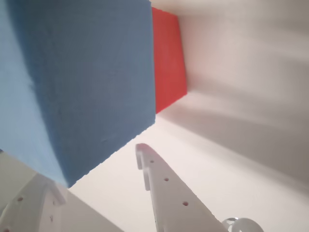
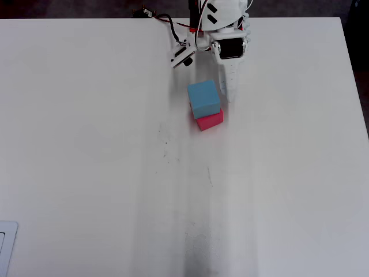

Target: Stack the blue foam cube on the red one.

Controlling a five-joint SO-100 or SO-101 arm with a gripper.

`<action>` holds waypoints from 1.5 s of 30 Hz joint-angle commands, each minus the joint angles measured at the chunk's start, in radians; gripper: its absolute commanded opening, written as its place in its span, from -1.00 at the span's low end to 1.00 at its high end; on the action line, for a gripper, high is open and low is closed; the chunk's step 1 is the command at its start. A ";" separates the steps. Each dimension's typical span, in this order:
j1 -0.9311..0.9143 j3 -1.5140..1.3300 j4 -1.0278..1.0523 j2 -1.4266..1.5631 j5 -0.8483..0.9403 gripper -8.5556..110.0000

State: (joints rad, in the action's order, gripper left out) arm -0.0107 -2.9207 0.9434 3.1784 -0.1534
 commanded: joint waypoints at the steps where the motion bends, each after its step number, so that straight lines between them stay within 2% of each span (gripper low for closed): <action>1: 0.017 0.031 -0.037 0.005 -0.003 -0.58; 8: 0.032 0.006 -0.121 0.005 -0.003 -0.58; 45: 0.035 -0.002 -0.147 0.005 -0.003 -0.48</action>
State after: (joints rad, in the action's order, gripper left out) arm 0.0153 -2.9253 0.8145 3.1769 -0.1534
